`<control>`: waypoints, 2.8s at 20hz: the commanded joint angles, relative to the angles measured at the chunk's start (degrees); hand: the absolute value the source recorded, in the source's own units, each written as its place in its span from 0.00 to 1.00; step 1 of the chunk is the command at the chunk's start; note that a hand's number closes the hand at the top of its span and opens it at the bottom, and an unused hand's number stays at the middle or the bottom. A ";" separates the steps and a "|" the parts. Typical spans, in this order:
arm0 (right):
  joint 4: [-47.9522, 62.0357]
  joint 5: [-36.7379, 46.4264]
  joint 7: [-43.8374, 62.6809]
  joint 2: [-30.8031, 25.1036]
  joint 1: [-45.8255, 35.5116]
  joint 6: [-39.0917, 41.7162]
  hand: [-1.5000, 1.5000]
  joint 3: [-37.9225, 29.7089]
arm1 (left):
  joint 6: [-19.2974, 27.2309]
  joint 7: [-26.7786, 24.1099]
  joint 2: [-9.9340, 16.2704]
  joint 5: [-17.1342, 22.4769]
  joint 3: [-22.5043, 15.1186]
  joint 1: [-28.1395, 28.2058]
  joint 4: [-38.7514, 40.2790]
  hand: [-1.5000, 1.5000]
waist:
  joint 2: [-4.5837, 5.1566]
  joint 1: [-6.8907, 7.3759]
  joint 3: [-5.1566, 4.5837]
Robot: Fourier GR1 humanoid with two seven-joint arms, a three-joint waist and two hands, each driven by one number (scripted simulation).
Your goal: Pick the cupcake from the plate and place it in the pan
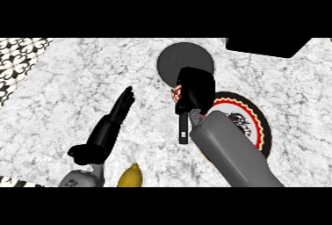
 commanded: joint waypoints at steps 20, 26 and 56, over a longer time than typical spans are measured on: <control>19.35 9.76 25.50 0.51 -20.22 -29.42 1.00 -1.28 | 0.84 0.94 -1.52 -0.50 0.07 -2.91 1.96 0.50 | 1.07 -1.26 0.17; 28.97 19.57 26.60 0.51 -21.01 -33.80 1.00 -2.14 | 2.24 0.04 -1.30 -0.90 1.28 -1.71 1.83 0.50 | 0.79 -3.56 0.19; 42.35 -6.05 -11.49 0.54 -21.80 -54.83 0.00 -29.34 | 0.51 -0.38 -0.45 -0.03 1.96 -2.44 0.99 0.50 | 2.14 -2.65 0.54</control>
